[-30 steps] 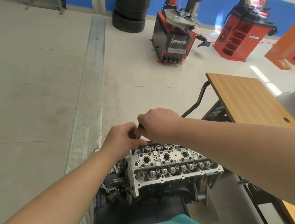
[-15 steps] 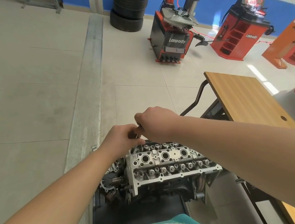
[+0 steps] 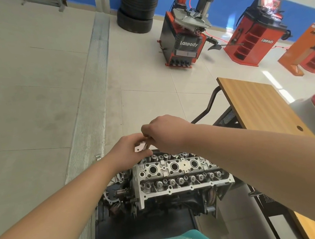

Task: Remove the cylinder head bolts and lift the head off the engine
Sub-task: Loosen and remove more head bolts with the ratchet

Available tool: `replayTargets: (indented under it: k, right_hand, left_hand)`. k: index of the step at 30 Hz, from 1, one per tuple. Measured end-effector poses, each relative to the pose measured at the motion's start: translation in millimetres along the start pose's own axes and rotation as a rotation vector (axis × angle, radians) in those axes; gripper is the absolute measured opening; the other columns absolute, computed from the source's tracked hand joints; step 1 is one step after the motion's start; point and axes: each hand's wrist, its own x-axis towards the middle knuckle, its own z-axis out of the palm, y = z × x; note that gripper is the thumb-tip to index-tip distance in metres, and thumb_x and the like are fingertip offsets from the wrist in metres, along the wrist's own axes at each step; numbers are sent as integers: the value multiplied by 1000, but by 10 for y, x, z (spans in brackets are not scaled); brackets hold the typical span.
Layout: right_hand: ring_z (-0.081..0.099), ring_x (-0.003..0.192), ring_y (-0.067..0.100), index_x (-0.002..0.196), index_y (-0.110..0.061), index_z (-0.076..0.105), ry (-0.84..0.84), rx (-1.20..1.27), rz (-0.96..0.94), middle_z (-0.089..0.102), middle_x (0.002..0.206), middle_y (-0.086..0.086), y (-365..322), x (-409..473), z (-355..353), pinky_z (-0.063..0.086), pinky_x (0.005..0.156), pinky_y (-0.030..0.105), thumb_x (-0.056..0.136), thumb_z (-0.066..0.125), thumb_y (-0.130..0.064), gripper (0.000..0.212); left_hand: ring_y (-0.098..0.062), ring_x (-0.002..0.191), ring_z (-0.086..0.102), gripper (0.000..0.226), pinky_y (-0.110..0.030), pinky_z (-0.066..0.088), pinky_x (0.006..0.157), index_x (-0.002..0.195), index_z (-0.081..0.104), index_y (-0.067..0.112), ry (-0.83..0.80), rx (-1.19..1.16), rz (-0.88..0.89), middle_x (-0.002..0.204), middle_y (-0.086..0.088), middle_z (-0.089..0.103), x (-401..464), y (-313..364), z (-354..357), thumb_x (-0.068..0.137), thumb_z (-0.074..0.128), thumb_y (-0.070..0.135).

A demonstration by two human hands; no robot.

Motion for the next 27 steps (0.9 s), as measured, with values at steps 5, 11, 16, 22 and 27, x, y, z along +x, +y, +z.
replayTargets:
  k: [5, 11, 16, 22, 27]
  right_hand:
    - [61, 98, 23, 118, -18, 69, 95, 57, -244, 72, 109, -2, 67, -52, 43, 50, 87, 35, 96, 63, -9, 24]
    - [52, 65, 27, 91, -16, 56, 82, 10, 226, 47, 71, 2, -38, 41, 5, 28, 49, 30, 107, 43, -54, 43]
    - [60, 89, 28, 109, -15, 57, 39, 21, -94, 59, 93, 2, 31, -7, 12, 51, 69, 41, 100, 60, -13, 9]
    - [61, 87, 26, 126, -23, 59, 42, 135, 57, 69, 103, 1, -12, -30, -107, 50, 68, 38, 96, 62, -60, 48]
    - [56, 74, 27, 103, -16, 52, -38, 17, 132, 51, 83, 2, -128, 17, -83, 32, 51, 32, 104, 57, -27, 11]
  left_hand:
    - [14, 76, 65, 34, -20, 46, 70, 76, 67, 46, 48, 112, -16, 76, 35, 69, 16, -22, -39, 92, 81, 19]
    - [-1, 79, 70, 33, -25, 56, 77, 82, 74, 57, 175, 21, -55, 78, 18, 74, -4, -18, 18, 79, 93, 30]
    - [16, 108, 64, 41, -16, 48, 98, 101, 70, 59, -27, -87, -56, 106, 35, 74, -71, -60, -39, 96, 79, 19]
    - [3, 80, 71, 17, -14, 49, 70, 87, 78, 43, 105, -28, -65, 83, 22, 77, -53, -55, -14, 84, 89, 31]
    - [2, 82, 66, 27, -19, 52, 75, 82, 72, 40, 165, -4, -33, 85, 18, 74, -28, -52, 19, 77, 96, 28]
